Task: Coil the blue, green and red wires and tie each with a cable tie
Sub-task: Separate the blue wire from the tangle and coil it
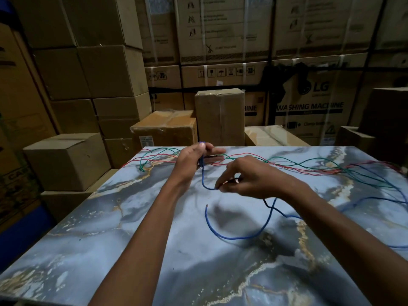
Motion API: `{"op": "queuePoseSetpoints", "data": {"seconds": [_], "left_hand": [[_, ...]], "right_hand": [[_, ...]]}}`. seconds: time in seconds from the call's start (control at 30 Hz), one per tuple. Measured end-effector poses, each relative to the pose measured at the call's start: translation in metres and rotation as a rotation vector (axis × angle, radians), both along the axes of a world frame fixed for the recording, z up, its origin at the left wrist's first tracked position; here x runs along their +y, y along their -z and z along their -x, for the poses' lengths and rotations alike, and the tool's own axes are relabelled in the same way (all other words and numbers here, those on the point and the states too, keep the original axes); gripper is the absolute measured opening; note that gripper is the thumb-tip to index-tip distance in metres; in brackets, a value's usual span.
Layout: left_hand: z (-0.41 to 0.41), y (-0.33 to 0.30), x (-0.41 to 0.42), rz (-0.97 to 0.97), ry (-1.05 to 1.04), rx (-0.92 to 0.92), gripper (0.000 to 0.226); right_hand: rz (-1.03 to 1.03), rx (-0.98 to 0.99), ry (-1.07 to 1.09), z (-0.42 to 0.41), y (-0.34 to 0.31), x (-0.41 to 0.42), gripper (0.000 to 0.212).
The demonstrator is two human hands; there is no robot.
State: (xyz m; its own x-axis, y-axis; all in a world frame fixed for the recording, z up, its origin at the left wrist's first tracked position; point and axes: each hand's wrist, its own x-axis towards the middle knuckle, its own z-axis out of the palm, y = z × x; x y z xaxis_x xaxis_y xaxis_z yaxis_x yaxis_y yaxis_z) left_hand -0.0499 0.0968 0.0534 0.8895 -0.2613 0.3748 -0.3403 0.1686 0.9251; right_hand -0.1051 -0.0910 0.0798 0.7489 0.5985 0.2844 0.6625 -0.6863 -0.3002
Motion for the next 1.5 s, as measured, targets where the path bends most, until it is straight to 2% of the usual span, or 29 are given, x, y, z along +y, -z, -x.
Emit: {"op": "queuePoseSetpoints", "data": {"seconds": [0.27,0.4,0.47,0.53,0.63,0.77,0.9,1.0,1.03,1.1,1.2,1.27,1.33,1.43,1.5], "left_hand": [[0.010,0.003,-0.007,-0.309,0.083,-0.067,0.037],[0.013,0.005,-0.009,-0.460,0.084,-0.101,0.040],[0.015,0.006,-0.011,-0.470,0.122,-0.052,0.040],[0.018,0.004,-0.013,-0.429,0.174,0.001,0.040],[0.020,0.001,-0.012,-0.376,0.264,0.071,0.041],[0.019,-0.001,-0.002,-0.237,0.308,0.214,0.035],[0.013,-0.001,0.012,0.089,0.303,0.320,0.035],[0.004,-0.002,0.023,0.344,0.299,0.357,0.038],[0.002,-0.003,0.025,0.408,0.307,0.363,0.038],[-0.001,-0.004,0.024,0.511,0.301,0.372,0.037],[-0.004,-0.009,0.023,0.651,0.321,0.370,0.039],[-0.006,-0.013,0.023,0.683,0.320,0.360,0.041],[-0.009,-0.017,0.023,0.649,0.290,0.360,0.039],[-0.016,-0.019,0.019,0.546,0.239,0.374,0.037],[-0.023,-0.019,0.016,0.488,0.232,0.395,0.037]], "right_hand": [[-0.402,-0.112,0.147,-0.013,-0.002,-0.021,0.009],[-0.377,-0.086,0.122,-0.013,0.000,-0.020,0.007],[-0.371,-0.076,0.101,-0.012,-0.002,-0.020,0.006],[-0.399,-0.077,0.097,-0.013,-0.008,-0.024,0.004],[-0.433,-0.052,0.113,-0.014,-0.012,-0.037,0.013],[-0.527,0.161,0.086,-0.016,-0.006,-0.042,0.020],[-0.601,0.388,0.179,-0.022,-0.004,-0.060,0.024],[-0.664,0.530,0.181,-0.025,0.001,-0.072,0.018],[-0.670,0.532,0.171,-0.027,0.004,-0.073,0.018],[-0.610,0.412,0.196,-0.035,0.009,-0.071,0.026],[-0.321,0.076,0.269,-0.045,0.020,-0.059,0.040],[-0.229,-0.019,0.260,-0.049,0.028,-0.051,0.041],[-0.254,-0.014,0.260,-0.051,0.034,-0.045,0.040],[-0.375,-0.001,0.265,-0.054,0.029,-0.034,0.053],[-0.473,-0.008,0.205,-0.055,0.017,-0.022,0.049]]}}
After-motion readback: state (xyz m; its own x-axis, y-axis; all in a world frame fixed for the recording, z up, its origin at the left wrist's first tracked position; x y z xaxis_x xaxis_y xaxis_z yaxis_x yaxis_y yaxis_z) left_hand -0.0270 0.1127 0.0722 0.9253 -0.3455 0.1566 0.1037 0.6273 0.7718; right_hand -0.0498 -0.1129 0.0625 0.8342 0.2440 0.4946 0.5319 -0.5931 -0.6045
